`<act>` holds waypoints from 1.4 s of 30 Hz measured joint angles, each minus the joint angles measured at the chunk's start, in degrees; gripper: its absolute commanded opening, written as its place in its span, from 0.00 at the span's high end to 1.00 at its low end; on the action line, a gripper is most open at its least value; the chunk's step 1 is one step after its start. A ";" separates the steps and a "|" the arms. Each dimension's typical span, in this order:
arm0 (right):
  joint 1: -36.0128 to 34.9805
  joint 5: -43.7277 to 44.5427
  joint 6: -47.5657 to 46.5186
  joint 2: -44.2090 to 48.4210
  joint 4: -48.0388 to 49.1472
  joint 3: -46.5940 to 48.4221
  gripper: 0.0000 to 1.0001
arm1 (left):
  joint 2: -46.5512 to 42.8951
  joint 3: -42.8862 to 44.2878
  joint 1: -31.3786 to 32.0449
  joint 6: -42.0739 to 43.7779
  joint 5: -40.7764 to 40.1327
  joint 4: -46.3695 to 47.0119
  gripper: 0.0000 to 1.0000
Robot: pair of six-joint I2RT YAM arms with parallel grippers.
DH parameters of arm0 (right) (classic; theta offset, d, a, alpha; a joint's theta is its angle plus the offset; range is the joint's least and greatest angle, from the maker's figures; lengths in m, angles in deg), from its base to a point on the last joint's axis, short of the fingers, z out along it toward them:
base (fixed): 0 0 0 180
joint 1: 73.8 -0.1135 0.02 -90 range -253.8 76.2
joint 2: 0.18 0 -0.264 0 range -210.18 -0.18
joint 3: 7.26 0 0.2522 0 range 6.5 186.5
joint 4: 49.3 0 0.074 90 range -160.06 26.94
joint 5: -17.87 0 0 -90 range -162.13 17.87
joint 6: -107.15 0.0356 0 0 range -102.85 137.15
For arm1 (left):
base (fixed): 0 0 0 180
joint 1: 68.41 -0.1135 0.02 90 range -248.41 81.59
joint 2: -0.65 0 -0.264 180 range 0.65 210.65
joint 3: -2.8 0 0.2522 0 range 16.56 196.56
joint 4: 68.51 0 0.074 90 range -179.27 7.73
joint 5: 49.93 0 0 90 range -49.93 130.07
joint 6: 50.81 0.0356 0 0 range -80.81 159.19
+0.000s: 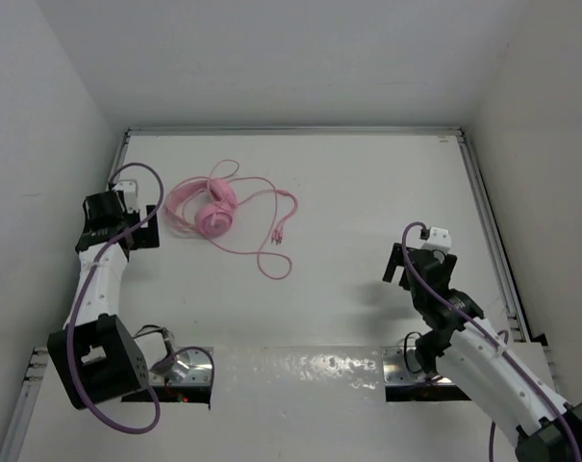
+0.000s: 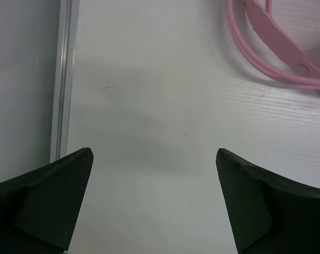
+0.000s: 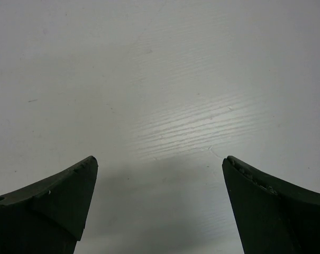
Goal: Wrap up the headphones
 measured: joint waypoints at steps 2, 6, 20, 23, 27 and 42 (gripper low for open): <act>0.02 0.04 -0.26 0.00 -0.37 0.59 0.01 | 0.72 1.49 0.00 0.15 0.57 -1.22 0.01; 0.02 -0.61 -1.62 -1.29 -0.04 3.56 0.01 | 5.79 12.28 0.15 6.25 10.25 -7.17 0.35; 0.00 -11.54 -5.33 -14.97 7.21 17.46 0.01 | 44.17 46.05 10.45 4.31 3.37 -18.08 0.06; 0.00 -13.73 -5.09 -16.00 7.89 17.46 0.01 | 48.54 46.73 10.45 2.84 1.97 -18.01 0.06; 0.00 -15.93 -5.03 -16.20 7.89 17.46 0.01 | 53.96 46.84 10.45 1.73 0.96 -16.57 0.09; 0.00 -23.10 -9.25 -19.17 6.38 20.74 0.23 | 55.89 48.74 10.38 -0.07 15.67 -19.52 1.00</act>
